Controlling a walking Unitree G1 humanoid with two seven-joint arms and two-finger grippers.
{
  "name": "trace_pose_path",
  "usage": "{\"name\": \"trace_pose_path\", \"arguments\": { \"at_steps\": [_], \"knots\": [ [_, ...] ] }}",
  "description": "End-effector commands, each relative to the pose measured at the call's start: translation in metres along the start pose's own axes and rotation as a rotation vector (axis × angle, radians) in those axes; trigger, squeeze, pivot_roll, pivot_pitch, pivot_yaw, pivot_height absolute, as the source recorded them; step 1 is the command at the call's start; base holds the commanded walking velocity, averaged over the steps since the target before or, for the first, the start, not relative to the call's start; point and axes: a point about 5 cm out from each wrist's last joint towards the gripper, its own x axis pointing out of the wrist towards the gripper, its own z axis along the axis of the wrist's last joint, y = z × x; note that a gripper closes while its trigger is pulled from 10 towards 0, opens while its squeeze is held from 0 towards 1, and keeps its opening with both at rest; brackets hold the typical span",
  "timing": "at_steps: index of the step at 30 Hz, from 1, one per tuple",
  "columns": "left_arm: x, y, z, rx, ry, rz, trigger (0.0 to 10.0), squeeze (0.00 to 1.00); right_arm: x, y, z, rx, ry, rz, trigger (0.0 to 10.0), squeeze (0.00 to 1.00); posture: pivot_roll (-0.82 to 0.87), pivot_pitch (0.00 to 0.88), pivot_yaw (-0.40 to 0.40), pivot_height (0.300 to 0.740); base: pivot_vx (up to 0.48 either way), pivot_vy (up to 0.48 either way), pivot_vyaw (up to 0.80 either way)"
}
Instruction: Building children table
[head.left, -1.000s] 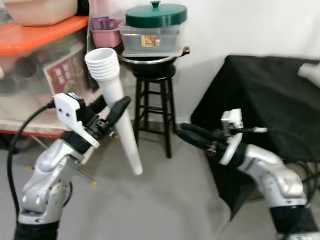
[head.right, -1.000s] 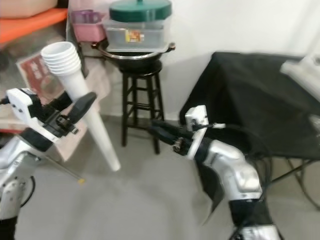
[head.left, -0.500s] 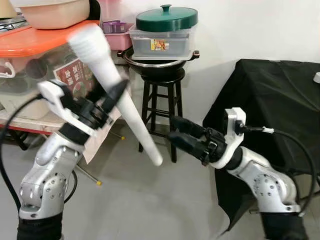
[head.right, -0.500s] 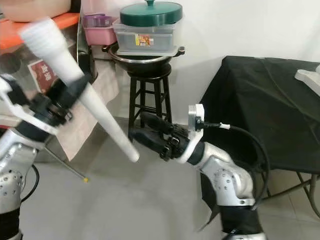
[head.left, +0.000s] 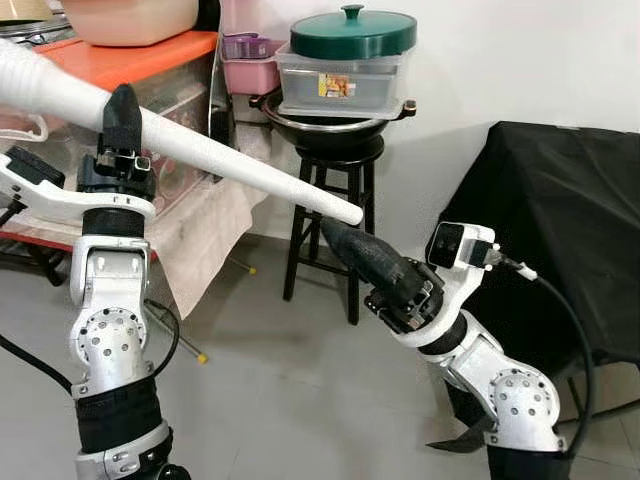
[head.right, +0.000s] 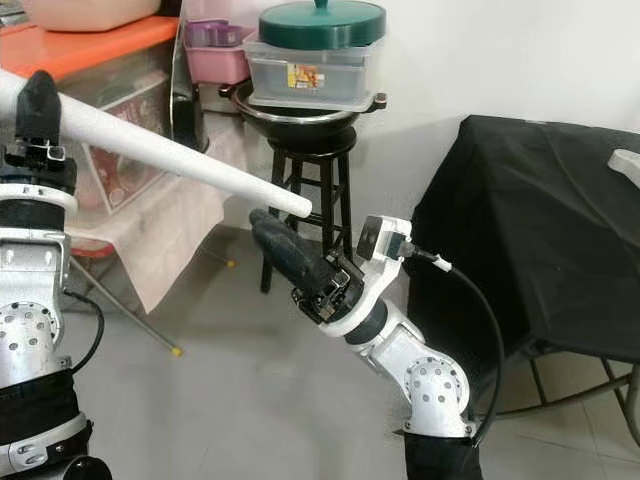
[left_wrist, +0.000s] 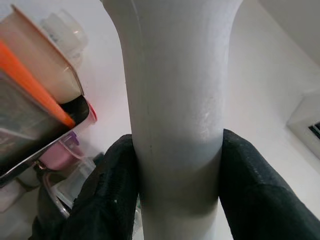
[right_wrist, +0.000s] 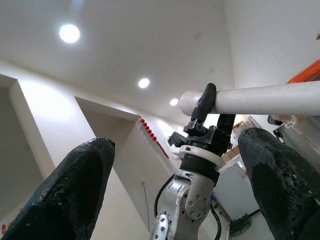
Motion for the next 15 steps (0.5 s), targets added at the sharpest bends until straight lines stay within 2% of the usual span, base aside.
{"name": "trace_pose_path", "arguments": {
  "at_steps": [1, 3, 4, 5, 6, 7, 8, 10, 15],
  "knots": [
    [0.003, -0.001, 0.007, -0.088, -0.054, 0.013, 10.0, 0.00, 0.002, -0.008, 0.000, -0.005, -0.013, -0.077, 10.0, 0.53, 0.00, 0.000, -0.015, 0.740, 0.000, 0.000, 0.00],
    [0.003, -0.001, 0.007, -0.088, -0.054, 0.013, 10.0, 0.00, 0.002, -0.008, 0.000, -0.005, -0.013, -0.077, 10.0, 0.53, 0.00, 0.000, -0.015, 0.740, 0.000, 0.000, 0.00],
    [0.002, -0.003, 0.005, -0.169, -0.058, 0.006, 10.0, 0.00, 0.006, -0.021, -0.001, -0.001, -0.038, -0.172, 10.0, 0.10, 0.00, 0.000, -0.014, 0.740, 0.000, 0.000, 0.00],
    [0.002, -0.003, 0.005, -0.169, -0.058, 0.006, 10.0, 0.00, 0.006, -0.021, -0.001, -0.001, -0.038, -0.172, 10.0, 0.10, 0.00, 0.000, -0.014, 0.740, 0.000, 0.000, 0.00],
    [0.001, -0.007, 0.001, -0.266, -0.057, -0.003, 10.0, 0.00, 0.011, -0.032, -0.002, 0.023, -0.064, -0.245, 10.0, 0.00, 0.00, 0.000, -0.015, 0.740, 0.000, 0.000, 0.00],
    [-0.003, -0.011, -0.005, -0.345, -0.050, -0.024, 10.0, 0.00, 0.020, -0.041, -0.004, 0.049, -0.083, -0.299, 10.0, 0.00, 0.01, 0.000, -0.016, 0.740, 0.000, 0.000, 0.00],
    [-0.003, -0.011, -0.005, -0.345, -0.050, -0.024, 10.0, 0.00, 0.020, -0.041, -0.004, 0.049, -0.083, -0.299, 10.0, 0.00, 0.01, 0.000, -0.016, 0.740, 0.000, 0.000, 0.00],
    [-0.009, -0.020, -0.015, -0.456, -0.038, -0.052, 10.0, 0.00, 0.032, -0.048, -0.008, 0.094, -0.103, -0.335, 10.0, 0.00, 0.02, 0.000, -0.020, 0.740, 0.000, 0.000, 0.00],
    [-0.012, -0.032, -0.025, -0.538, -0.007, -0.092, 10.0, 0.00, 0.046, -0.047, -0.010, 0.133, -0.130, -0.296, 10.0, 0.00, 0.03, 0.000, -0.025, 0.740, 0.000, 0.000, 0.00]
  ]
}}
